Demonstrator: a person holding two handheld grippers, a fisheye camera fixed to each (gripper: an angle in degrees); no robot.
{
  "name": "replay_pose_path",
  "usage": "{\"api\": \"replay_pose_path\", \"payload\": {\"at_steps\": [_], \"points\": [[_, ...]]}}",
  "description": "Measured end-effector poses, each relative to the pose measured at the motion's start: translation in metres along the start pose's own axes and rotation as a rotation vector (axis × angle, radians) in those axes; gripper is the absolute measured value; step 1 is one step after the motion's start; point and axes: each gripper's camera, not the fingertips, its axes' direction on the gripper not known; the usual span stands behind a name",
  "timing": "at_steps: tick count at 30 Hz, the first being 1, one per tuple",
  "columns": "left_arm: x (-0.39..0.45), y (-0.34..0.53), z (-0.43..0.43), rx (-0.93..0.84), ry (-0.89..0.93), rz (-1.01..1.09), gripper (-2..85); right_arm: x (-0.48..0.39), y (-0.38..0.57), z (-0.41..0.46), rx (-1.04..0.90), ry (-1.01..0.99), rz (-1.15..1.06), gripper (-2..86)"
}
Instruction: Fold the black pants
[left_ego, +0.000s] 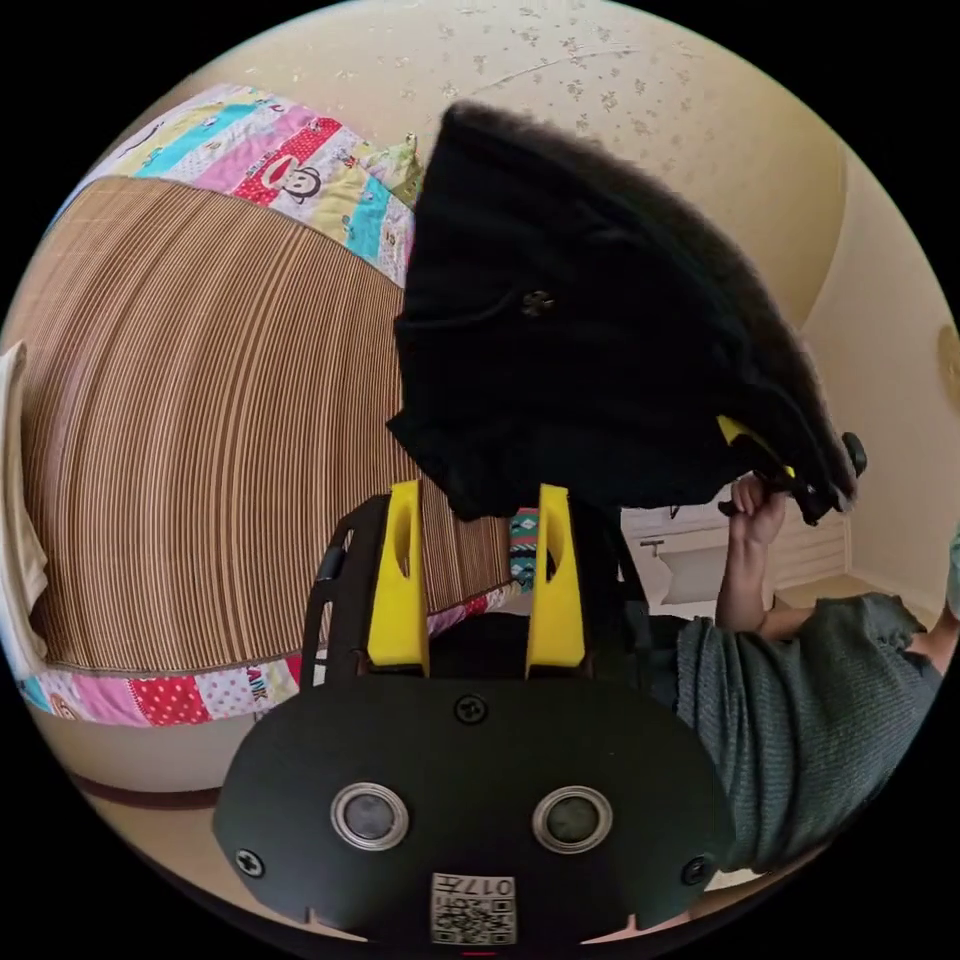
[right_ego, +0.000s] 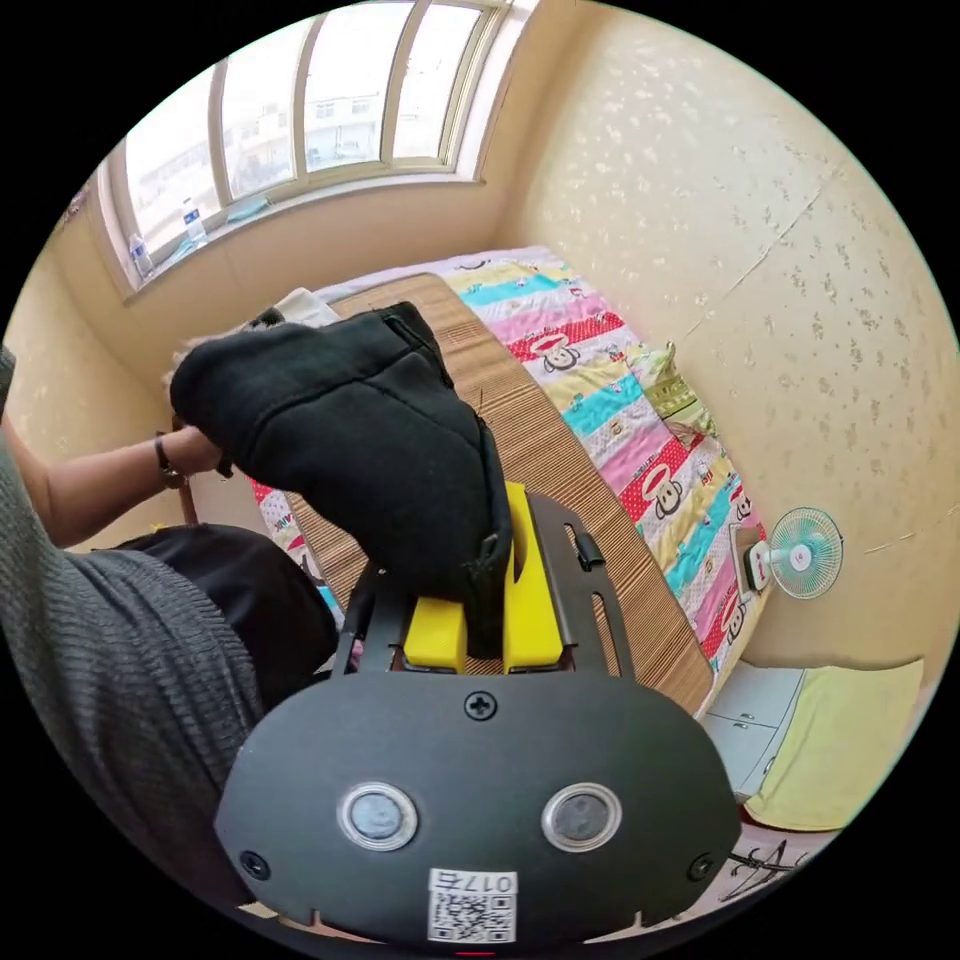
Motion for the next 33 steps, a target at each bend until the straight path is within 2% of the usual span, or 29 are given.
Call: {"api": "replay_pose_path", "payload": {"at_steps": [3,6,8,10,14,18,21,24,27,30,32,33], "points": [[0.032,-0.014,0.000,0.084,0.046,0.056,23.7,0.015,0.019,-0.077,0.143,-0.056,0.011,7.1],[0.091,-0.029,-0.005,0.193,0.140,0.284,23.8,0.030,0.041,-0.153,0.287,-0.099,-0.018,7.1],[0.142,-0.038,-0.009,0.266,0.285,0.520,19.0,0.039,0.055,-0.196,0.372,-0.113,-0.043,7.0],[0.178,-0.047,-0.010,0.285,0.402,0.648,15.1,0.065,0.072,-0.244,0.460,-0.173,-0.066,7.0],[0.284,-0.045,-0.035,0.394,0.502,0.933,7.7,0.109,0.093,-0.308,0.598,-0.289,-0.060,7.1],[0.350,-0.030,-0.074,0.547,0.639,1.081,6.5,0.144,0.116,-0.374,0.752,-0.383,-0.061,7.7],[0.385,-0.029,-0.093,0.616,0.630,1.107,6.3,0.166,0.126,-0.404,0.804,-0.371,-0.029,8.0],[0.405,-0.033,-0.095,0.657,0.516,1.094,6.2,0.192,0.127,-0.411,0.805,-0.317,-0.015,8.3],[0.404,-0.066,-0.079,0.690,0.330,0.949,5.8,0.254,0.111,-0.383,0.738,-0.380,0.165,8.4],[0.388,-0.163,-0.043,0.606,0.179,0.738,5.7,0.359,0.066,-0.324,0.634,-0.458,0.349,8.6],[0.348,-0.275,0.002,0.569,0.100,0.440,6.3,0.439,0.023,-0.275,0.559,-0.447,0.440,9.4],[0.335,-0.304,0.013,0.562,0.085,0.369,6.5,0.496,-0.009,-0.233,0.505,-0.418,0.511,10.5]]}}
